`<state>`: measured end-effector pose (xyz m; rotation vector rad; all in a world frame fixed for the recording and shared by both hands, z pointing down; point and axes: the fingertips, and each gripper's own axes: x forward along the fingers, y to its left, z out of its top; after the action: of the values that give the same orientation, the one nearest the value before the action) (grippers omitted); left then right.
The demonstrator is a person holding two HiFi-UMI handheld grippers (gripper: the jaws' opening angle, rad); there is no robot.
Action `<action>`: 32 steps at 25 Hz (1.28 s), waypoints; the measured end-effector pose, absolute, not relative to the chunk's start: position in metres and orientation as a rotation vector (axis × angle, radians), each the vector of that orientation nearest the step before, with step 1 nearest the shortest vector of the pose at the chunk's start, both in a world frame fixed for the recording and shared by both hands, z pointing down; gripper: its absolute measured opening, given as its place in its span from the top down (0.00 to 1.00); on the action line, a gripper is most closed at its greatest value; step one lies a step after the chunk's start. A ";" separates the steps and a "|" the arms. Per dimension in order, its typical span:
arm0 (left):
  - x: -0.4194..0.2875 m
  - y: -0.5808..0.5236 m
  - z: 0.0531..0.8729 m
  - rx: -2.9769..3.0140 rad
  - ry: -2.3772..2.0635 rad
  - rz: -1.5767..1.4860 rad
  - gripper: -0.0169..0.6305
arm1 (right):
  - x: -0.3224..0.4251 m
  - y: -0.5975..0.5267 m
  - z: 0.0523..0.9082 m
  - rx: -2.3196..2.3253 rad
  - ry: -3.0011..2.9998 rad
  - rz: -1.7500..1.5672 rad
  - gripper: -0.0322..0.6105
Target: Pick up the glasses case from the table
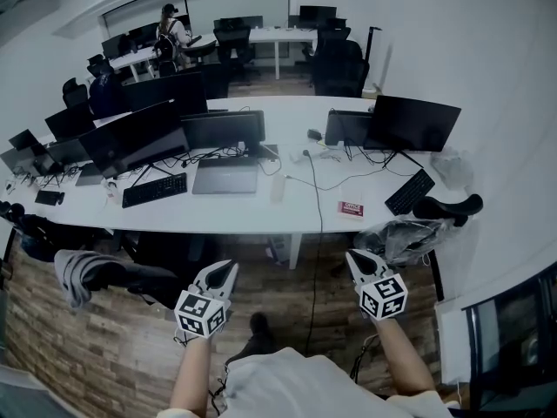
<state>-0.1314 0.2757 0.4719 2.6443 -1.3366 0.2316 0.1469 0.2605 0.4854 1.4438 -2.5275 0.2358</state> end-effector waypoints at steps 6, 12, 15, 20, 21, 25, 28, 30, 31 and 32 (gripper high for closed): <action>-0.135 0.233 0.480 2.651 -1.291 0.229 0.96 | 0.137 0.224 0.490 1.453 -2.498 0.223 0.95; -0.147 0.177 0.486 2.664 -1.234 0.231 0.96 | 0.123 0.176 0.493 1.484 -2.458 0.220 0.95; -0.158 0.146 0.486 2.676 -1.200 0.232 0.96 | 0.113 0.151 0.493 1.508 -2.436 0.220 0.95; -0.173 0.099 0.488 2.693 -1.138 0.218 0.96 | 0.101 0.116 0.491 1.569 -2.384 0.224 0.95; -0.176 0.091 0.491 2.695 -1.124 0.220 0.96 | 0.097 0.110 0.492 1.578 -2.373 0.228 0.95; -0.192 0.062 0.500 2.705 -1.071 0.226 0.96 | 0.078 0.087 0.498 1.596 -2.336 0.234 0.95; -0.207 0.042 0.502 2.708 -1.056 0.218 0.96 | 0.063 0.071 0.500 1.599 -2.322 0.235 0.95; -0.217 0.031 0.502 2.706 -1.054 0.211 0.96 | 0.052 0.061 0.500 1.599 -2.319 0.232 0.95; -0.222 0.026 0.502 2.704 -1.054 0.209 0.96 | 0.047 0.056 0.500 1.598 -2.318 0.230 0.95; -0.226 0.022 0.503 2.701 -1.055 0.208 0.96 | 0.043 0.052 0.500 1.597 -2.317 0.229 0.95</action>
<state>-0.2256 0.0217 0.5028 2.7007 -1.0545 0.2082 0.0433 0.0516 0.4998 1.5966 -2.3166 0.2292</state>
